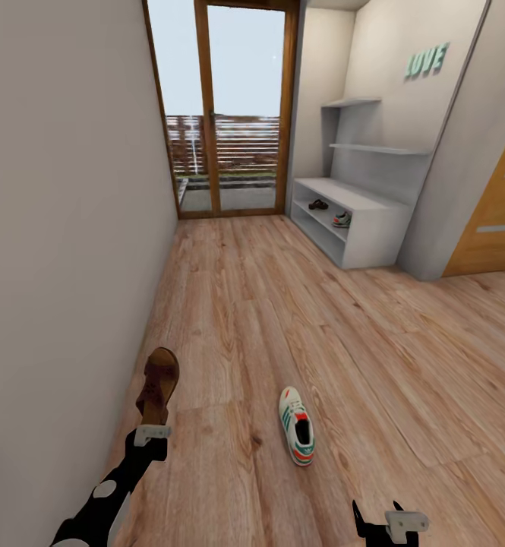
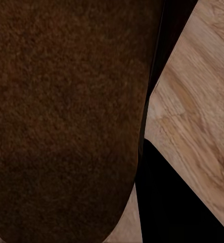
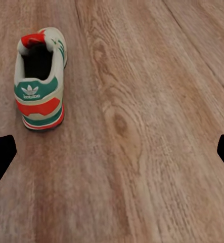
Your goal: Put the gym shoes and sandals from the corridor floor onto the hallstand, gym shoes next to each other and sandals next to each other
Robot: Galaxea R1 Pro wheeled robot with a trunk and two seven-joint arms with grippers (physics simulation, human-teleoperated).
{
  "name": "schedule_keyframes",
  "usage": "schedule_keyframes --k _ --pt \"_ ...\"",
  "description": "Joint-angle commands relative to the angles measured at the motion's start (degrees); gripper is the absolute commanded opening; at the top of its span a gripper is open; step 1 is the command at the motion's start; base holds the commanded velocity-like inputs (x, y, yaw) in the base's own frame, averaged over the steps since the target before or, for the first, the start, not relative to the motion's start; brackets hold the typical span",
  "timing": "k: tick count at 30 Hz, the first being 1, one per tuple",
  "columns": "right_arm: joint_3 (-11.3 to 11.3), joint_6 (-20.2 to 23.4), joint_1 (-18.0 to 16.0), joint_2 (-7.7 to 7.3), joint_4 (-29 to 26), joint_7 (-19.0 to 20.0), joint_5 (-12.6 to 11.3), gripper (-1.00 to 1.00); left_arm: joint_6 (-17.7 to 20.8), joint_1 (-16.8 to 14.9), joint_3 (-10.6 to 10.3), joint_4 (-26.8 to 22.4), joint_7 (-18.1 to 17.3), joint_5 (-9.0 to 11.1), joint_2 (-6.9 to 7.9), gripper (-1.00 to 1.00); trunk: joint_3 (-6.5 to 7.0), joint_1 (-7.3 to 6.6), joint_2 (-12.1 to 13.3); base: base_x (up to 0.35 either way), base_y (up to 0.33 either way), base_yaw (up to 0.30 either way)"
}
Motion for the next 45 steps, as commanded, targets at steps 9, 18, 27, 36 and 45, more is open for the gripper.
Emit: schedule_keyframes --k 9,18,27,36,45 --pt "-0.5 -0.2 0.0 0.00 0.0 0.6 0.0 1.00 -0.2 0.0 0.5 0.0 -0.3 -0.6 -0.06 -1.00 -0.05 0.01 0.0 0.130 0.068 0.000" --pt "-0.5 -0.2 0.0 0.00 0.0 0.6 0.0 1.00 -0.2 -0.1 0.5 -0.1 -0.3 -0.6 0.01 -1.00 -0.05 0.01 0.0 0.023 0.003 0.000" --pt "-0.5 -0.2 0.0 0.00 0.0 0.6 0.0 1.00 -0.2 -0.1 0.4 -0.1 -0.4 -0.6 -0.04 -1.00 -0.05 0.01 0.0 0.210 0.000 0.000" --pt "-0.5 -0.2 0.0 0.00 0.0 0.6 0.0 1.00 -0.2 -0.1 0.4 -0.1 -0.5 -0.6 -0.15 -1.00 -0.05 0.01 0.0 0.061 0.000 0.000" --pt "-0.5 -0.2 0.0 0.00 0.0 0.6 0.1 1.00 -0.2 -0.1 0.4 -0.1 -0.5 -0.6 -0.16 -1.00 -0.05 0.01 0.0 0.151 0.000 0.000"
